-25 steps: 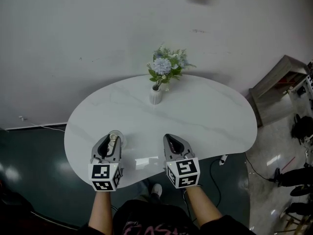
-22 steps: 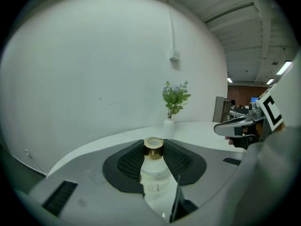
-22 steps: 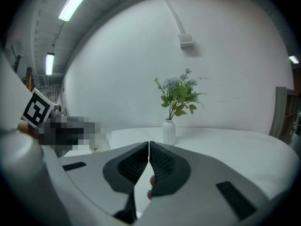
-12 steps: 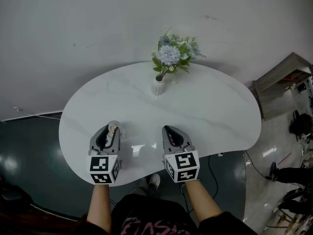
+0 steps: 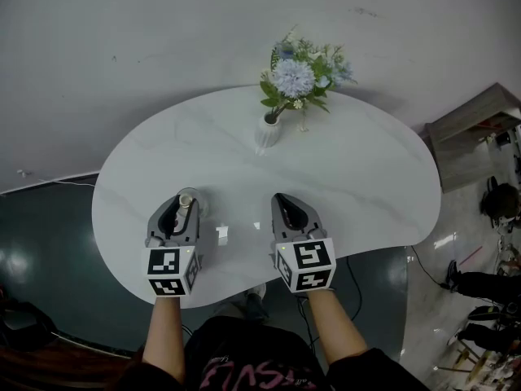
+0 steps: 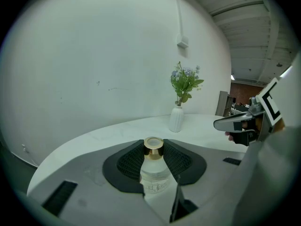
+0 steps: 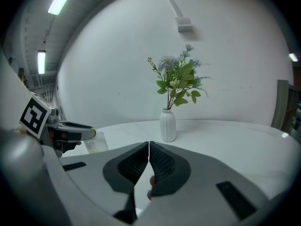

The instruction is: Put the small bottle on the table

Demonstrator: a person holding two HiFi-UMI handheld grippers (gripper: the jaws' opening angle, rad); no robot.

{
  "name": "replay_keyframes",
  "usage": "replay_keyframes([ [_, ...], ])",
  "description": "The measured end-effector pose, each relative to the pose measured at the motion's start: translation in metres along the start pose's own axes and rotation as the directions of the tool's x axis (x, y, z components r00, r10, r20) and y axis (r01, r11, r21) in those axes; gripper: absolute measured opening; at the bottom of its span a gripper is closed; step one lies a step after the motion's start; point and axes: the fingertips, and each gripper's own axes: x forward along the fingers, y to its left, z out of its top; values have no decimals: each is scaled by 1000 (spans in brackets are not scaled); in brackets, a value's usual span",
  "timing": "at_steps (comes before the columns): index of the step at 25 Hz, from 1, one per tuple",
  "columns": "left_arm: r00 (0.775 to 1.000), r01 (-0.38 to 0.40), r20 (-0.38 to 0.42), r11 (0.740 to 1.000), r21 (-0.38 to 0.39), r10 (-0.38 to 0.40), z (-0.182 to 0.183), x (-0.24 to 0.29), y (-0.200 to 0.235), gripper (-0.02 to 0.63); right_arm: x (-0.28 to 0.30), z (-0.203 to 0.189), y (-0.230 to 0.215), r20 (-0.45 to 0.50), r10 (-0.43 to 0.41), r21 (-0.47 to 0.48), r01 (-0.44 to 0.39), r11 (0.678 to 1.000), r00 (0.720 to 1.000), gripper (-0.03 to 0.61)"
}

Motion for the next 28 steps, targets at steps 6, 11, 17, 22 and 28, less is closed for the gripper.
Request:
replay_keyframes([
  [6,1000,-5,-19,1000,-4,5,-8,6,8,129,11,0,-1,-7,1,15,-1,1000,1000,67],
  [11,1000,-2,-24,1000,-7,2,-9,13,13,130,19,-3,2,-20,9,21,-8,1000,1000,67],
  [17,1000,10,-23,1000,-12,-11,-14,18,16,130,28,-3,6,-26,16,-6,-17,1000,1000,67],
  [22,999,30,-11,1000,3,-30,-14,20,16,130,32,-5,8,-34,17,1,-17,1000,999,67],
  [28,999,43,-9,999,18,-43,-15,23,15,130,36,-9,13,-44,16,8,-16,1000,999,67],
])
